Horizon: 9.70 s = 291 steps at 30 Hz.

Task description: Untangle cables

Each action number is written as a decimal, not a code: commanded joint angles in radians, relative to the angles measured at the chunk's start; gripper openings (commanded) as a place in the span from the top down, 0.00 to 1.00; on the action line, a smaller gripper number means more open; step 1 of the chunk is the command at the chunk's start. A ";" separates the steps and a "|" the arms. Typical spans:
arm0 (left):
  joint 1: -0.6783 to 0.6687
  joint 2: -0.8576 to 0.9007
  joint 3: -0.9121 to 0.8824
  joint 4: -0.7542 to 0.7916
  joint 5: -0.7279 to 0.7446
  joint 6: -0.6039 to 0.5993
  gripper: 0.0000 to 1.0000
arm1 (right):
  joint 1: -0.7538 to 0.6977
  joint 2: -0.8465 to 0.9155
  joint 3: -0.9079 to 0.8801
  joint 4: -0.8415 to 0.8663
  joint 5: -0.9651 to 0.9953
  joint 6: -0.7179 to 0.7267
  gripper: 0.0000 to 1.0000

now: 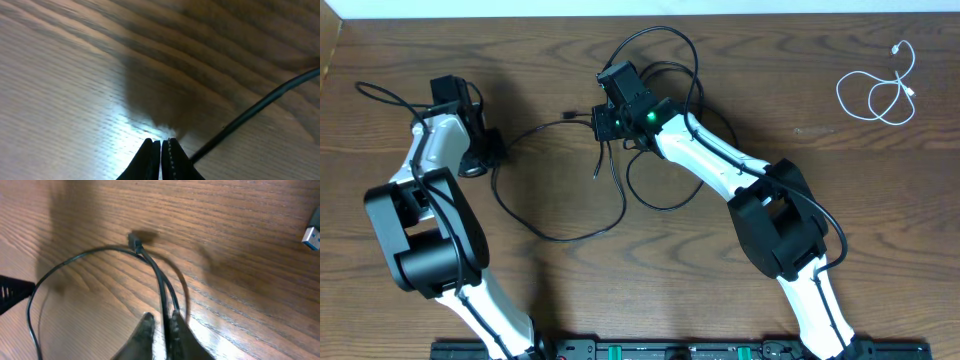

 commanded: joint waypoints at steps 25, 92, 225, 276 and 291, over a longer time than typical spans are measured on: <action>-0.085 0.031 -0.020 -0.113 0.334 0.042 0.92 | -0.154 0.011 0.003 -0.163 -0.203 -0.227 0.16; -0.099 -0.510 0.174 -0.204 0.332 0.018 0.09 | -0.207 -0.411 0.046 -0.420 -0.133 -0.495 0.99; -0.099 -0.564 0.173 -0.269 0.329 -0.011 0.06 | -0.549 -0.570 -0.449 -0.688 -0.075 -0.795 0.03; -0.099 -0.564 0.173 -0.274 0.329 -0.012 0.06 | -0.476 -0.303 -0.673 -0.348 -0.060 -0.878 0.35; -0.099 -0.564 0.173 -0.280 0.329 -0.012 0.06 | -0.375 -0.303 -0.673 -0.363 0.142 -0.702 0.91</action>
